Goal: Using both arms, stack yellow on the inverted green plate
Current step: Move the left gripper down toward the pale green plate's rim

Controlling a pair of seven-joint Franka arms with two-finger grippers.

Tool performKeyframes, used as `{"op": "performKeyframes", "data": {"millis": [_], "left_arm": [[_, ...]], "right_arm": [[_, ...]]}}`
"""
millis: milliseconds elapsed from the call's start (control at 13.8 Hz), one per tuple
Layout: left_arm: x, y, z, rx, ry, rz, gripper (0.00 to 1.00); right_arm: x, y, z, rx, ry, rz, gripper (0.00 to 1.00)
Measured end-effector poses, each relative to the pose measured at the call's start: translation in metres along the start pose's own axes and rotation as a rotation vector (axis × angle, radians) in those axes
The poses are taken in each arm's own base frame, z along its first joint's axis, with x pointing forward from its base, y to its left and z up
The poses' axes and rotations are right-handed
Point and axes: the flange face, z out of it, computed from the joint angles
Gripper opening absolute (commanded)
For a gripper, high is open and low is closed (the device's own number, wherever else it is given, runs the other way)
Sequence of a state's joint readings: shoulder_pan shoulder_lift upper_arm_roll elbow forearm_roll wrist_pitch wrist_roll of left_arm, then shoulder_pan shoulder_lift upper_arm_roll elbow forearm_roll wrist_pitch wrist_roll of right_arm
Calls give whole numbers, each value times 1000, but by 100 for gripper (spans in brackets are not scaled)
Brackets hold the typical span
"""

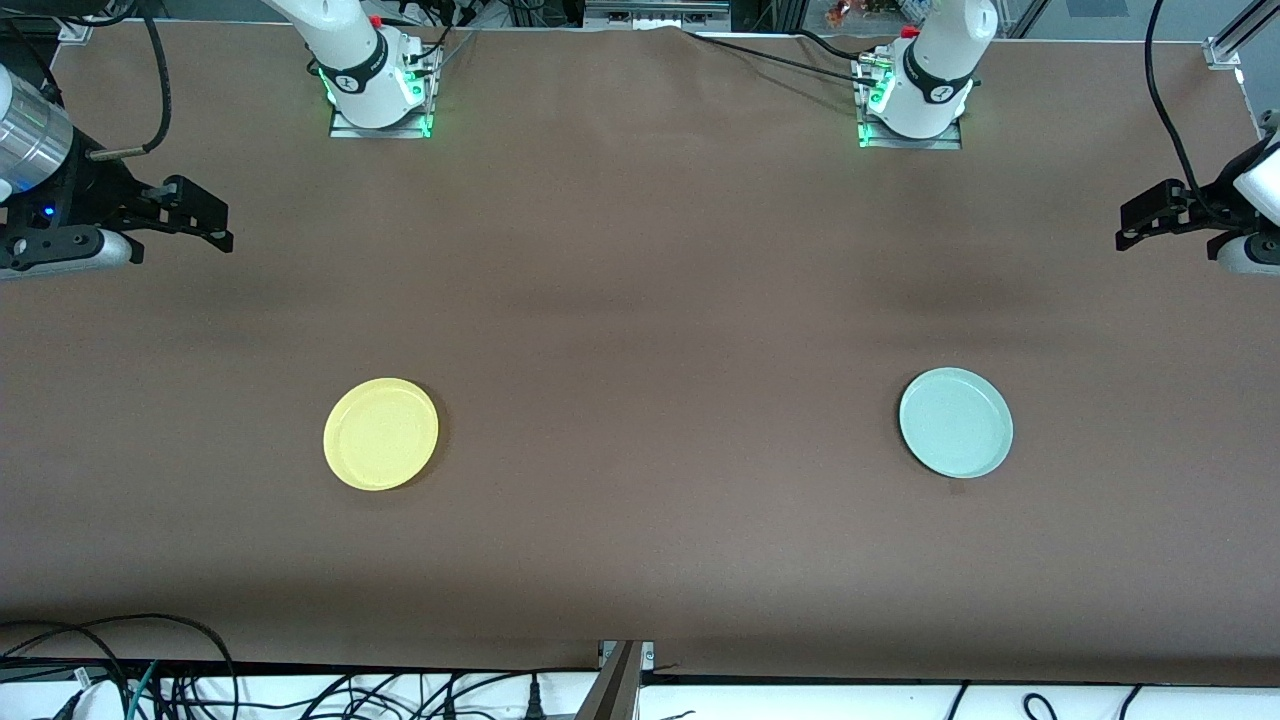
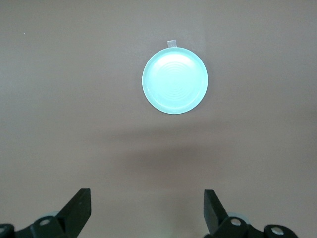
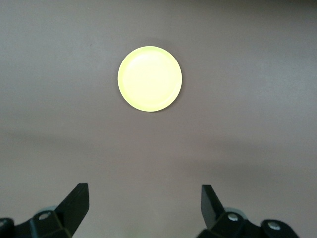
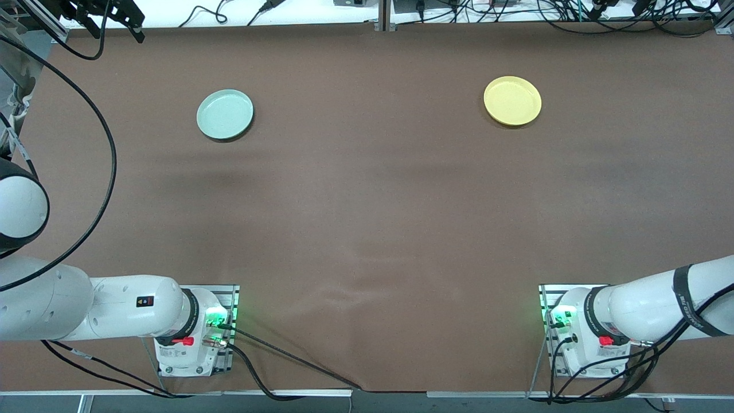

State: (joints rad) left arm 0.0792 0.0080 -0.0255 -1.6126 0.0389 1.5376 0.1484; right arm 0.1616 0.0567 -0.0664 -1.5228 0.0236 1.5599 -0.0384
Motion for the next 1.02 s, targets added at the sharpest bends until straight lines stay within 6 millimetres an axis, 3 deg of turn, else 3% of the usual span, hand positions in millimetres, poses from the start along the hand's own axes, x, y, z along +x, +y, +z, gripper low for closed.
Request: {"op": "performKeyframes", "data": {"millis": [436, 1018], "left_arm": [[1, 0, 2, -1, -5, 0, 100], [16, -9, 31, -12, -59, -10, 100]], "right_arm": [[5, 2, 5, -1, -4, 2, 100], [10, 3, 14, -2, -12, 4, 100]]}}
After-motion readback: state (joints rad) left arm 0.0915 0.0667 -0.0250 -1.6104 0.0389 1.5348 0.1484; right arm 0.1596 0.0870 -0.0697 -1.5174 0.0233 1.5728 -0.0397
